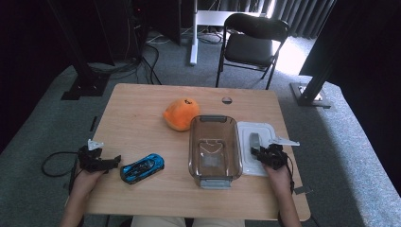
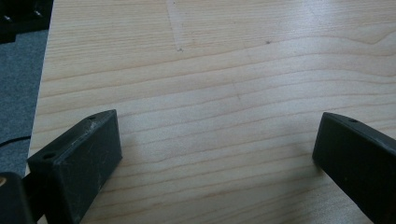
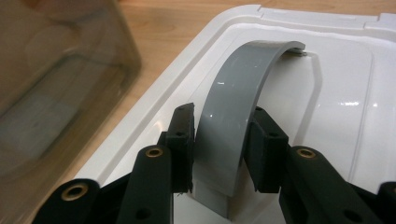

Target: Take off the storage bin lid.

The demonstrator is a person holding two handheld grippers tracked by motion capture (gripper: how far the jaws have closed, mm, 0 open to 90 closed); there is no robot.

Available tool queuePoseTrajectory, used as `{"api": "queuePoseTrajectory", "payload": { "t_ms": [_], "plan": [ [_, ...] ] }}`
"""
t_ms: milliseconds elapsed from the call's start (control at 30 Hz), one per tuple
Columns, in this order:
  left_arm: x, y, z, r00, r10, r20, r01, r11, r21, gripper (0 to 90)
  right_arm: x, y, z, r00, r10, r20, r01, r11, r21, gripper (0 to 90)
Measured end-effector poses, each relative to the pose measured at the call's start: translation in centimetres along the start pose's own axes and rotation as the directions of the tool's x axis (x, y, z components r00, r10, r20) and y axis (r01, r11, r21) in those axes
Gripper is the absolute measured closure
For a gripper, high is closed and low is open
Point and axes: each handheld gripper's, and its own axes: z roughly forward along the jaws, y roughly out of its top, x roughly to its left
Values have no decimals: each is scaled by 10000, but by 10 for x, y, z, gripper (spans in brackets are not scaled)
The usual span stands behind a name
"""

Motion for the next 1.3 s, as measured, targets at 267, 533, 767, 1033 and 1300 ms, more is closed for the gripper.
{"api": "queuePoseTrajectory", "payload": {
  "t_ms": [267,533,767,1033,1300],
  "plan": [
    [0,0,0,10000,11,5,-11,10000,10,17,-8,23,18,9997,228,113,-224,9991,-352,679],
    [0,0,0,10000,52,37,-52,10000,-8,17,-17,32,39,9993,375,89,-372,9989,-301,680],
    [1,0,0,10000,73,35,-73,10000,6,17,-22,29,44,9978,578,312,-567,9977,-364,594],
    [1,0,0,10000,72,36,-72,10000,17,17,-23,27,19,9979,539,355,-509,9954,-808,373],
    [1,0,0,10000,38,49,-38,10000,-4,17,-17,6,-3,9998,116,-157,-128,9969,-774,150]
  ]
}}
